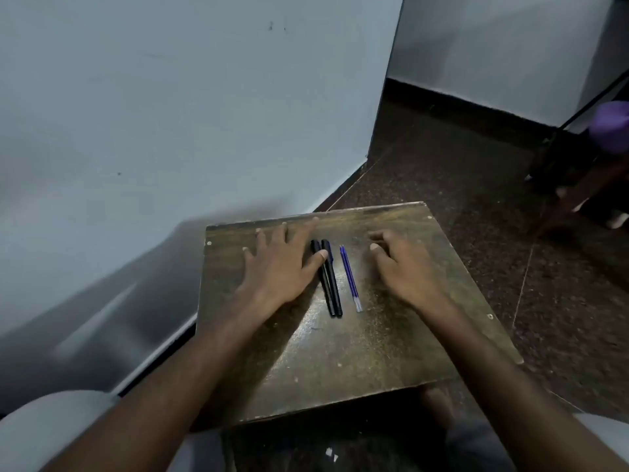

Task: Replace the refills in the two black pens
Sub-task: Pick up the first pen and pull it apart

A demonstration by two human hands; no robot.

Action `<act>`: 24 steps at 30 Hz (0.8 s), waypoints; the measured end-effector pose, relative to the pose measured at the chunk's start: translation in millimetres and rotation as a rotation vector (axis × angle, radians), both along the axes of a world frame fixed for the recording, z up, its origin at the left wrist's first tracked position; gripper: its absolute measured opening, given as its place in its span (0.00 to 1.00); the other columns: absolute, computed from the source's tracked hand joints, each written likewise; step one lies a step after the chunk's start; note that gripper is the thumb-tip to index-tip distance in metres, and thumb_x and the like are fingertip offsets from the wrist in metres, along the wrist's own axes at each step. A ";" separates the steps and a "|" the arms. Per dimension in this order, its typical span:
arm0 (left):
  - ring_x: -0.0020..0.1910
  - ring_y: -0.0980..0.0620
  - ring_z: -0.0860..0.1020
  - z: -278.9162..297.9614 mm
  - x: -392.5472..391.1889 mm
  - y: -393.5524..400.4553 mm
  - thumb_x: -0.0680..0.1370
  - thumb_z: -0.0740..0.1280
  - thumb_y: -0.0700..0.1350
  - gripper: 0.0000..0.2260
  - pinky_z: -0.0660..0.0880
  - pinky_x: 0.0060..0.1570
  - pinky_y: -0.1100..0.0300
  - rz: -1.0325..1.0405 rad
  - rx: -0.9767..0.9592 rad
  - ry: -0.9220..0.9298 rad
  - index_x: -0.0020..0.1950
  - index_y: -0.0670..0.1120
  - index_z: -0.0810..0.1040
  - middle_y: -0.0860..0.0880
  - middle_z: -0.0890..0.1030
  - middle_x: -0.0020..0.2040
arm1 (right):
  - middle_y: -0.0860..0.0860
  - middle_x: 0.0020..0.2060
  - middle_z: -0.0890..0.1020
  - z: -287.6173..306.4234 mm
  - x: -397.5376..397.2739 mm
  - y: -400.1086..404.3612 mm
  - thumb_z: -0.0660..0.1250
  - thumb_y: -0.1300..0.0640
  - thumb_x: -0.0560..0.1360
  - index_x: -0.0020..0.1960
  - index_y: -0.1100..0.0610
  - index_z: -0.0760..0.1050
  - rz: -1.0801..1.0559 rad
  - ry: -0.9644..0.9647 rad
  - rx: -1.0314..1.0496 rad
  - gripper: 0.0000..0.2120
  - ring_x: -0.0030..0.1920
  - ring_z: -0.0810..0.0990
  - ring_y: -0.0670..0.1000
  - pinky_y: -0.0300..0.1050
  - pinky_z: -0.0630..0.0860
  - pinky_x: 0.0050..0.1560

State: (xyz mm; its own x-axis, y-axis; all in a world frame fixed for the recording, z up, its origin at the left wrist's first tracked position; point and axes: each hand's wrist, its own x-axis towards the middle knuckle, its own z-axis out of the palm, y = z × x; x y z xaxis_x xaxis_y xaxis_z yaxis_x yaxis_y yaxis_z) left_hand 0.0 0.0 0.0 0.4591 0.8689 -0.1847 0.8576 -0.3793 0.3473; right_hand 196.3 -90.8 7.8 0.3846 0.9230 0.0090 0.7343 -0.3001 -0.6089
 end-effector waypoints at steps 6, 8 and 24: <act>0.84 0.28 0.57 7.0 1.1 5.6 0.83 0.62 0.68 0.32 0.66 0.74 0.21 -0.072 -0.011 0.098 0.85 0.62 0.61 0.40 0.60 0.87 | 0.58 0.62 0.85 -4.4 -0.8 9.3 0.61 0.53 0.88 0.74 0.58 0.76 0.075 -0.194 0.011 0.18 0.60 0.84 0.58 0.54 0.81 0.63; 0.81 0.32 0.64 9.9 1.7 6.7 0.82 0.65 0.66 0.31 0.73 0.71 0.27 -0.074 -0.005 0.094 0.84 0.60 0.66 0.40 0.67 0.82 | 0.58 0.61 0.86 -3.2 1.7 13.4 0.61 0.52 0.88 0.74 0.58 0.76 0.065 -0.214 0.022 0.18 0.59 0.84 0.58 0.58 0.81 0.64; 0.39 0.52 0.81 5.6 -6.9 0.6 0.78 0.76 0.56 0.14 0.71 0.34 0.60 0.028 0.151 -0.038 0.54 0.48 0.80 0.51 0.83 0.44 | 0.53 0.58 0.86 16.4 -20.3 0.0 0.64 0.48 0.86 0.63 0.54 0.84 0.106 -0.331 0.088 0.14 0.61 0.83 0.55 0.60 0.79 0.65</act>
State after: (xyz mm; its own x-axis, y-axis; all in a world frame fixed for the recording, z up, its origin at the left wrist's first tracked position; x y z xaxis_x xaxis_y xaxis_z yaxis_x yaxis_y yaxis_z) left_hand -6.9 0.6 5.6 0.4381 0.8983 -0.0337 0.8562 -0.4056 0.3201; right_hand 176.0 -90.8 24.3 0.2497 0.9479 0.1981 0.9204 -0.1688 -0.3526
